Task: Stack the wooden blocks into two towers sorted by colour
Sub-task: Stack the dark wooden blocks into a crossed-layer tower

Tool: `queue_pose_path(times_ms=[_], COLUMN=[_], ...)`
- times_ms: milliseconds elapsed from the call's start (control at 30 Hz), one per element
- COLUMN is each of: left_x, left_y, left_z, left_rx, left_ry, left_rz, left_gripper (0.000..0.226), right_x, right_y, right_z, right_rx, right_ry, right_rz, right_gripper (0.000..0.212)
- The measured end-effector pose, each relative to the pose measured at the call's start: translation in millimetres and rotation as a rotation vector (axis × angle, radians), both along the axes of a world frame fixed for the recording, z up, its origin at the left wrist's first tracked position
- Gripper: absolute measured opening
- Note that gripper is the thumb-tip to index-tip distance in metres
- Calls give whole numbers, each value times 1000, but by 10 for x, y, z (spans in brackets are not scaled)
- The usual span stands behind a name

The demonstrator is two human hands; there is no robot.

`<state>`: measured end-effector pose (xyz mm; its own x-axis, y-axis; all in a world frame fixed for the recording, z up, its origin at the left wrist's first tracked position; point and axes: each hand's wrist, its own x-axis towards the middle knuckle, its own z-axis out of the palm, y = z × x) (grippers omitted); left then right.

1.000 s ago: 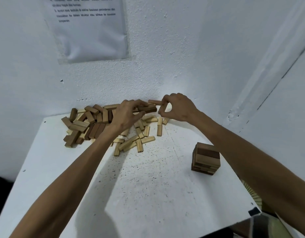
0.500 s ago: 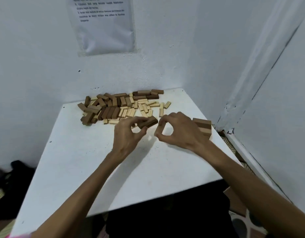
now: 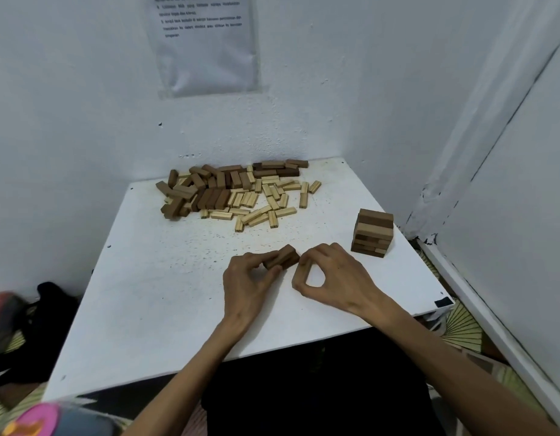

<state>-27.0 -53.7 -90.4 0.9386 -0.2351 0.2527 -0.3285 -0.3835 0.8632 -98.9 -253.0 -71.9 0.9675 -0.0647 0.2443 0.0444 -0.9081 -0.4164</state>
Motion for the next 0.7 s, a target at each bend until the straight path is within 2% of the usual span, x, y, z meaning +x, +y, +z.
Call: queue_pose_path(times_ms=[167, 400, 567, 700], left_x=[134, 257, 197, 210], left_y=[34, 82, 114, 207], left_z=[22, -19, 17, 13], left_rx=[-24, 120, 201, 205], left_ry=[19, -8, -67, -136], left_rz=[62, 54, -98, -238], left_gripper=[24, 24, 33, 27], right_x=[36, 83, 133, 146], right_y=[-20, 25, 9, -121], right_z=[-28, -37, -29, -2], right_rx=[1, 9, 29, 76], right_ry=[29, 26, 48, 97], right_rz=[6, -6, 16, 100], right_gripper=[42, 44, 46, 47])
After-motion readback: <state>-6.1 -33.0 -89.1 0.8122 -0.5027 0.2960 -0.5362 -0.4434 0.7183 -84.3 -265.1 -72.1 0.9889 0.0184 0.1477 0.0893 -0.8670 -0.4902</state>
